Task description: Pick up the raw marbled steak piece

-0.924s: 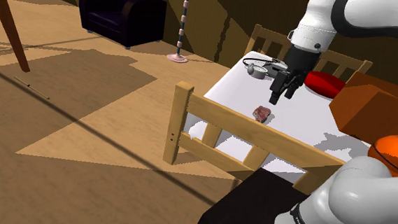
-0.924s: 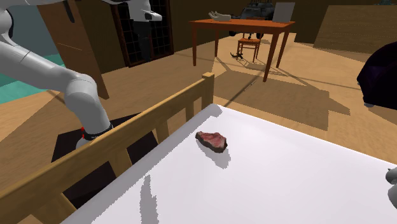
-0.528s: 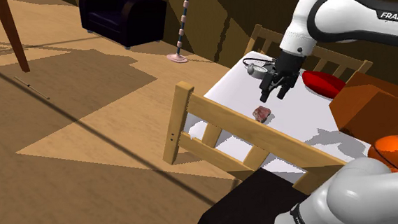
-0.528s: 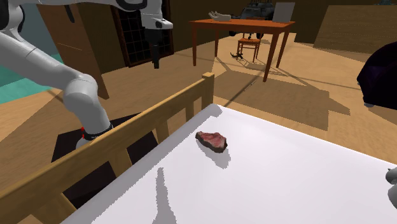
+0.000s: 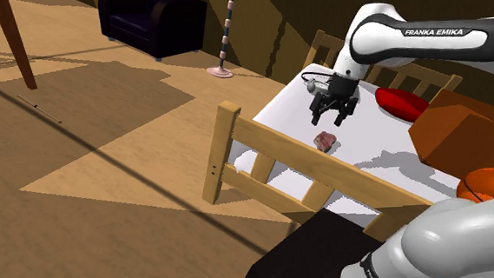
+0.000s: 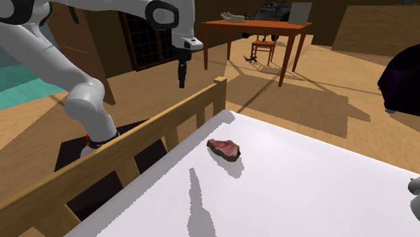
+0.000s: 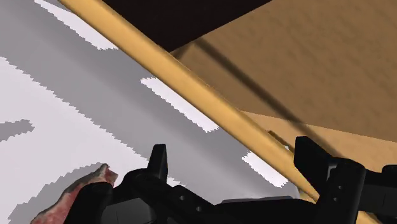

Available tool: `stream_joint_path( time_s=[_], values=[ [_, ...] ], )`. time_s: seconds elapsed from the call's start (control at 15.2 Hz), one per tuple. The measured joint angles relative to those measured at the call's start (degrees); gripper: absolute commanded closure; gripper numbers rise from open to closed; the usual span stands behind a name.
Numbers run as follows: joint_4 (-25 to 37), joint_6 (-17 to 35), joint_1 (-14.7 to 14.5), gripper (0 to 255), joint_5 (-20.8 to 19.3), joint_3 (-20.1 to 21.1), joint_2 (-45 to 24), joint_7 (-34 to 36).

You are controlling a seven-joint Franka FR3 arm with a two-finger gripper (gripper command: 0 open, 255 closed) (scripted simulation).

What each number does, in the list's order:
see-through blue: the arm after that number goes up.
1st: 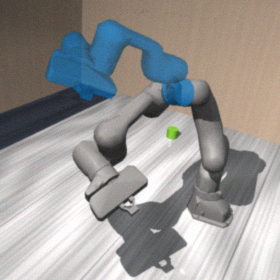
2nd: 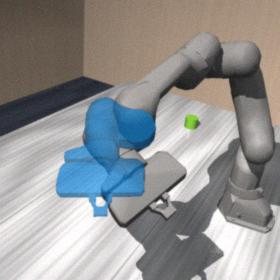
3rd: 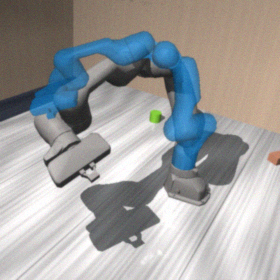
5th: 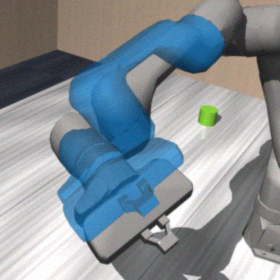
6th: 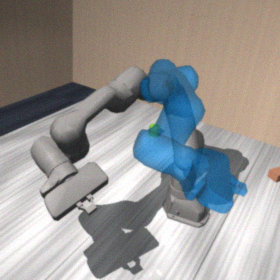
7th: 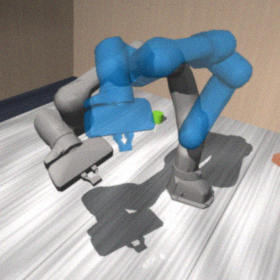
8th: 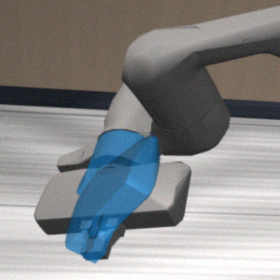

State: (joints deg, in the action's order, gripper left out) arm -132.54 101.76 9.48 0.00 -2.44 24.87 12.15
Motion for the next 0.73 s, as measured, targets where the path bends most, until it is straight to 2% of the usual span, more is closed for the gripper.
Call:
stream_joint_path(
  time_s=[0.73],
  values=[
    [5.5, 10.8, 6.5, 0, 2.0, -6.7, -18.0, 5.1]
  ],
)
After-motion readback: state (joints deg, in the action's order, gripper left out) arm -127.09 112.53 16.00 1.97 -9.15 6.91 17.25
